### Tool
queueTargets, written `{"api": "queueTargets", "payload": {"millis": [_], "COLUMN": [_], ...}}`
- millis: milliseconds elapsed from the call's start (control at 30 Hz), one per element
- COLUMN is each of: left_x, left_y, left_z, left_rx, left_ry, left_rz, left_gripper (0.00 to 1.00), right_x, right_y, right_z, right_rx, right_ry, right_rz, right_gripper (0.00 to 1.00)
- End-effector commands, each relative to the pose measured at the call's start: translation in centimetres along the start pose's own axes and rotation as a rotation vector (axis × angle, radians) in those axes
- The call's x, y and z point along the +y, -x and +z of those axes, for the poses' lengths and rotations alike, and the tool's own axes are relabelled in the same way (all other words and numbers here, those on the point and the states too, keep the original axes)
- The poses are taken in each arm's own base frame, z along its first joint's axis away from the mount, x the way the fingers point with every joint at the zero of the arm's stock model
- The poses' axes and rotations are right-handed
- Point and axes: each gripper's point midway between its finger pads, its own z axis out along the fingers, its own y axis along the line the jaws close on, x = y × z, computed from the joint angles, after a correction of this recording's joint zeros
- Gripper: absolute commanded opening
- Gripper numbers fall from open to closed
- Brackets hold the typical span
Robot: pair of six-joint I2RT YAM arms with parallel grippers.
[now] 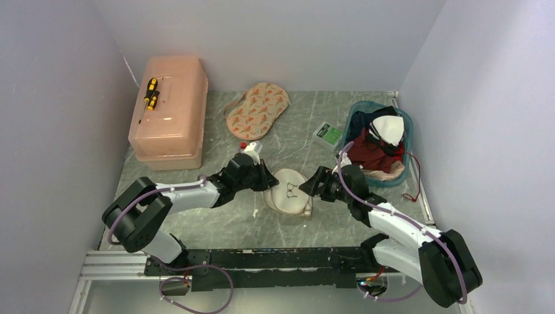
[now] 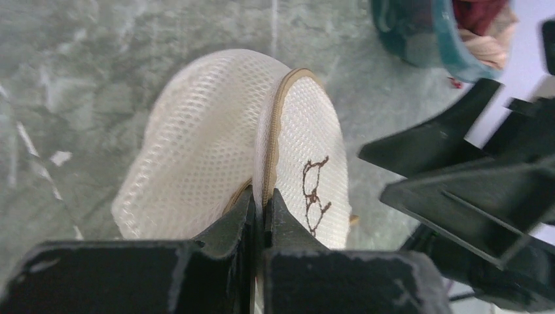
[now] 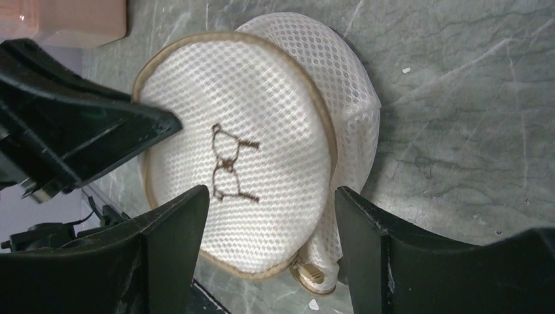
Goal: Unzip the laundry bag and remove the bra
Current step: Close the laundry bag at the center of the board, then move the laundry bag to the center of the board.
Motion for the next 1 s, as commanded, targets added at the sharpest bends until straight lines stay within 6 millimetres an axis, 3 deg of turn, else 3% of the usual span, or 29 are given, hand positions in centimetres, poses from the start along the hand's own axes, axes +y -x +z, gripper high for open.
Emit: {"api": "queueTargets", "payload": {"millis": [0,133,300,400,533,633,833,967], "left_x": [2.1,4.2,5.0,5.4,5.5,4.7,2.1,0.8], "left_y": [1.5,0.7,-0.8,-1.5,-1.9,-1.5,0.6,1.5], "left_z": [1.4,1.7,1.6,1.3,0.6,-0.3,-2.7,-5.1], "left_rx": [-0.042,-0.036,-0.011,0.001,0.011,0.015,-0.002,0.006], "left_ry": [0.139,0.222,0.239,0.256,0.261,0.255,0.239,0.245], "left_rz": [0.075,0.087,0.123,0.131,0.123,0.118,0.124,0.125], "left_gripper": [0.03,0.03,0.03,0.03,0.05,0.16,0.53,0.55], "right_x": [1.0,1.2,4.1,5.8,4.9,3.5,2.0,1.8], "right_y": [2.1,2.6,2.1,0.7,-1.2,-2.5,-2.7,-2.5], "right_z": [0.0,-0.5,-0.5,0.6,2.8,4.3,5.4,5.9], "right_rx": [-0.081,-0.106,-0.087,-0.03,0.052,0.09,0.087,0.082], "right_ry": [0.021,0.016,0.064,0.102,0.102,0.068,0.01,-0.011], "right_rz": [-0.052,-0.101,-0.214,-0.249,-0.194,-0.171,-0.163,-0.17], "right_gripper": [0.73,0.66,0.51,0.45,0.38,0.33,0.28,0.26]}}
